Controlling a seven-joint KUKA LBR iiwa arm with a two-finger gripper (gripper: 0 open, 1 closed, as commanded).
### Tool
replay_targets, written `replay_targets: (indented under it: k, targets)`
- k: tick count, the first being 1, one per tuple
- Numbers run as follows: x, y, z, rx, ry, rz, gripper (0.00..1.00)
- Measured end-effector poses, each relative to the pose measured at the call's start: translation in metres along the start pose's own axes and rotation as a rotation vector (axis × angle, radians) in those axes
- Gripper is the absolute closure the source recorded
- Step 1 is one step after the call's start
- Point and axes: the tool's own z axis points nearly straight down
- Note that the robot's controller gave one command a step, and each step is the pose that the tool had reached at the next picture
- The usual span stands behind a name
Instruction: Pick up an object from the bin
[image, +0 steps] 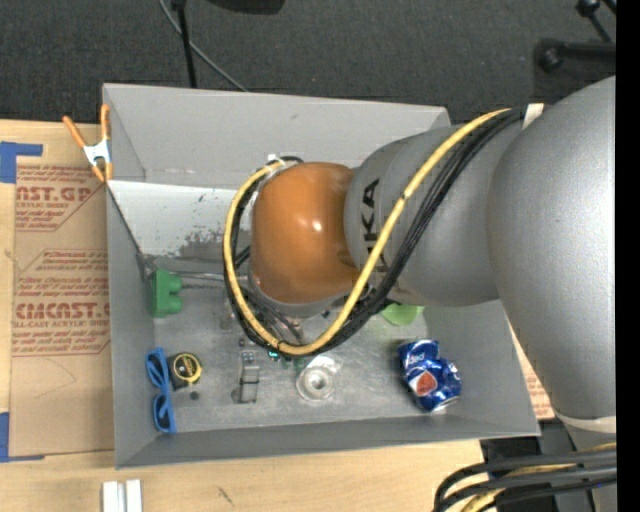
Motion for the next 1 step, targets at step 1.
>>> replay_targets:
  k: [1]
  targets:
    - [0.0007, 0.0540, 0.0949, 0.000, -0.001, 0.126, 0.00]
